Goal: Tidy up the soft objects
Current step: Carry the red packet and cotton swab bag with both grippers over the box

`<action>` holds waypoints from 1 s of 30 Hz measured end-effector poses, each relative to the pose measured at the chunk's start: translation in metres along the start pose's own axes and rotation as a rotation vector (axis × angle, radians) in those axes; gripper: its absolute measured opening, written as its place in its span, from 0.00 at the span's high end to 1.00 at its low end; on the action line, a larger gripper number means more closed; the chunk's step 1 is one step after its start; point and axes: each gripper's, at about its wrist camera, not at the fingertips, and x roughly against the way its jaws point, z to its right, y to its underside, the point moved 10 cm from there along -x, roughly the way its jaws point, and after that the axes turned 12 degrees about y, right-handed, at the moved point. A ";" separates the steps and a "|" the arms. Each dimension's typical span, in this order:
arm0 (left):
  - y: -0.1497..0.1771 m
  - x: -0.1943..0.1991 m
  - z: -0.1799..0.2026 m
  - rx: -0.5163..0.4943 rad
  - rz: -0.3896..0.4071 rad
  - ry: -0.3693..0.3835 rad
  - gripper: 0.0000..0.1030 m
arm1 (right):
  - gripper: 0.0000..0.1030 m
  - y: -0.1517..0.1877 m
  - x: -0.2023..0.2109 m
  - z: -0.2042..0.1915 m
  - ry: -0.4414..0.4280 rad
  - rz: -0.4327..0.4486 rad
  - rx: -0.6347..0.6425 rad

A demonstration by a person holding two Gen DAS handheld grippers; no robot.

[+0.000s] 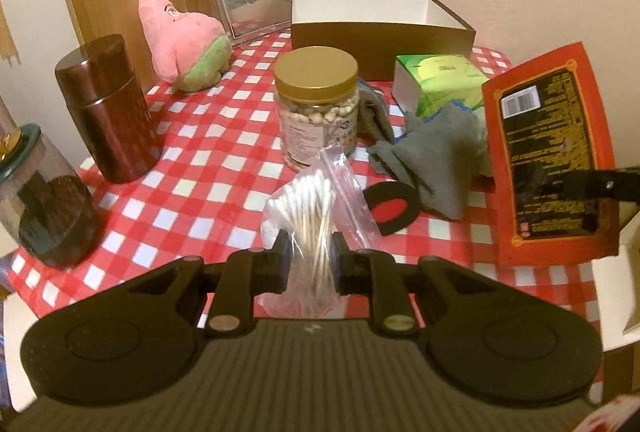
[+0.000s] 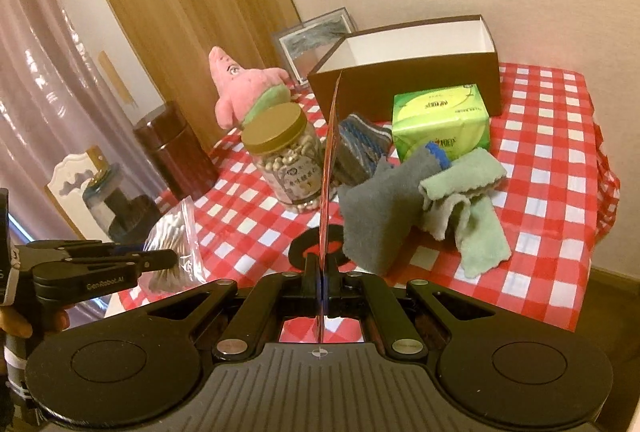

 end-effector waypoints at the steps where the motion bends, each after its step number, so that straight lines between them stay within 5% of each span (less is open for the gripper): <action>1: -0.003 -0.003 -0.005 -0.007 -0.003 0.001 0.82 | 0.99 -0.002 -0.002 0.000 -0.001 0.000 -0.006; 17: -0.128 -0.081 -0.116 -0.198 -0.001 0.032 0.82 | 0.99 -0.089 -0.080 -0.013 0.091 0.008 -0.104; 30: -0.261 -0.151 -0.116 -0.276 0.081 0.100 0.82 | 0.99 -0.213 -0.147 0.005 0.107 0.093 -0.138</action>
